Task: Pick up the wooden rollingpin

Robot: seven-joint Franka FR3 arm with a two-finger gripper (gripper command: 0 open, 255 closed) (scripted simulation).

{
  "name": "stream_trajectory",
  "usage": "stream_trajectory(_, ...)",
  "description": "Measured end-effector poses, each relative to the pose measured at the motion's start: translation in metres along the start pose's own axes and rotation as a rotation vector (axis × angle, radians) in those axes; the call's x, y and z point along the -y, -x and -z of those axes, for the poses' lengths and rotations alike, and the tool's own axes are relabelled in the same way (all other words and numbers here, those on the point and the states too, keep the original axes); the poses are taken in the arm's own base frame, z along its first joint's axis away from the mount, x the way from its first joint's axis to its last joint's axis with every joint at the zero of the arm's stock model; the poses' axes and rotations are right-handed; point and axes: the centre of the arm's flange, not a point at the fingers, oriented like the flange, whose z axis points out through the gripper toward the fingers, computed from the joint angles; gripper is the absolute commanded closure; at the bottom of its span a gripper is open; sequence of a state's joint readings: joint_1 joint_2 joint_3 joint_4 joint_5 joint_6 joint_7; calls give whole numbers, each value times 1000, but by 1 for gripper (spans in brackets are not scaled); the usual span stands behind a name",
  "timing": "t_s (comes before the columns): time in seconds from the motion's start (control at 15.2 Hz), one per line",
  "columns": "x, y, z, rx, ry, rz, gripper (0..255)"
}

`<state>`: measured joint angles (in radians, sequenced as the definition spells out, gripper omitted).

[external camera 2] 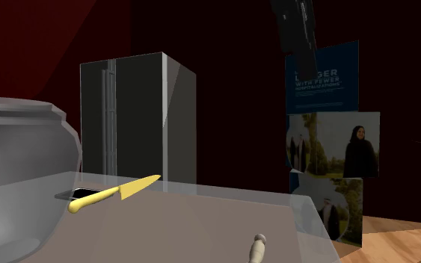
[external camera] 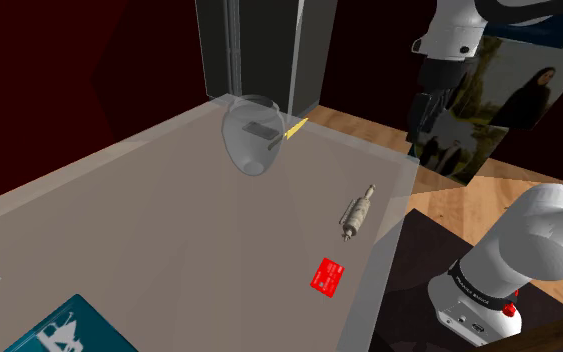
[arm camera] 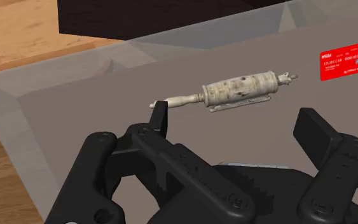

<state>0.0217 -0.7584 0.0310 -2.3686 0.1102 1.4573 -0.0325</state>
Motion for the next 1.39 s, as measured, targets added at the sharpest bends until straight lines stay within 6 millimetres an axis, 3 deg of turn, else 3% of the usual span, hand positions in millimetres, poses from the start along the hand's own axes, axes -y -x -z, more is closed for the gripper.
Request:
stream_trajectory(0.13, 2, -2, -5, -3, 1, -29, 0)
stream_trajectory(0.26, 11, -2, -24, -16, 6, -140, 0)
stream_trajectory(0.59, 35, -14, -85, -54, 22, -484, 0)
stream_trajectory(1.12, 56, -58, -179, -117, 46, -1048, 0)
stream_trajectory(1.39, 57, -67, -207, -131, 49, -1163, 0)
